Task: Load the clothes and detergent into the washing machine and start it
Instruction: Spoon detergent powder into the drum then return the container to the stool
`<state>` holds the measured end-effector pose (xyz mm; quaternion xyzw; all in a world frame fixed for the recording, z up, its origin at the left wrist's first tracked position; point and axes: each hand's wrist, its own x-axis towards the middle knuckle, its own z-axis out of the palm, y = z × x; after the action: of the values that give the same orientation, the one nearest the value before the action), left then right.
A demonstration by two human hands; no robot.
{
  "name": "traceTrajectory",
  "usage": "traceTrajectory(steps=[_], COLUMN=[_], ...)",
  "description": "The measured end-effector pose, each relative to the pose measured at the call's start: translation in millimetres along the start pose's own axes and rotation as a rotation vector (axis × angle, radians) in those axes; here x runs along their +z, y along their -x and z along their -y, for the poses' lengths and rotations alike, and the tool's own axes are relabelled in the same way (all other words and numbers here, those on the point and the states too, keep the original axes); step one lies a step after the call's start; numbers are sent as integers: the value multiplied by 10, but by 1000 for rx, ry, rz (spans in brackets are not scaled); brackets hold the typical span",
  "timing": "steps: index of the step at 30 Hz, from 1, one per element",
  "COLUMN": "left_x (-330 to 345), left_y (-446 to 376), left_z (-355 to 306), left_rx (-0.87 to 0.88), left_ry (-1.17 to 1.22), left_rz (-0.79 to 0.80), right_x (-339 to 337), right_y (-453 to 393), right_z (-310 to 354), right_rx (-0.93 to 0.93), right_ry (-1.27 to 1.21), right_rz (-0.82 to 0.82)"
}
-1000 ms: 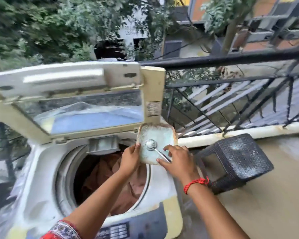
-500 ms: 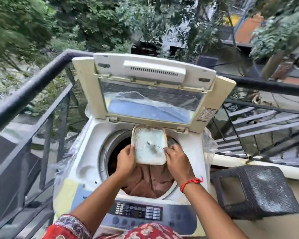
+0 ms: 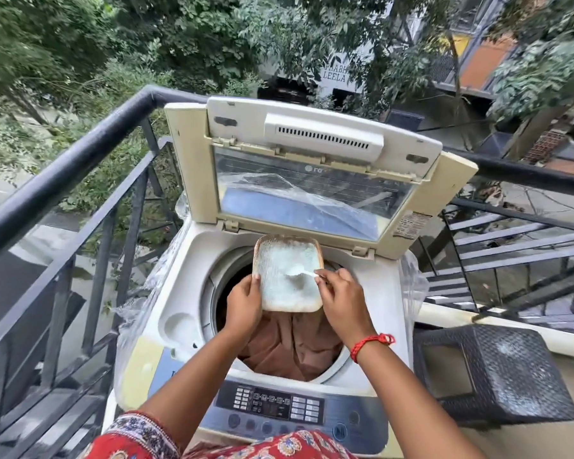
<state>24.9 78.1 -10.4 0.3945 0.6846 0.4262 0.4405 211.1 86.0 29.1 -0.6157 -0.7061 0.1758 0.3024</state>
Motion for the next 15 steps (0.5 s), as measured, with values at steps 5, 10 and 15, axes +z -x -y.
traceTrajectory(steps=[5, 10, 15], left_x=[-41, -59, -49], left_y=[-11, 8, -19], left_z=[0, -56, -34], left_rx=[34, 67, 64], left_ry=[1, 2, -34], left_rz=[-15, -9, -50], right_x=[-121, -94, 1], right_y=[-111, -182, -124], right_z=[-41, -157, -181], right_rx=[-58, -76, -128], right_ry=[-4, 65, 5], right_rz=[-107, -101, -1])
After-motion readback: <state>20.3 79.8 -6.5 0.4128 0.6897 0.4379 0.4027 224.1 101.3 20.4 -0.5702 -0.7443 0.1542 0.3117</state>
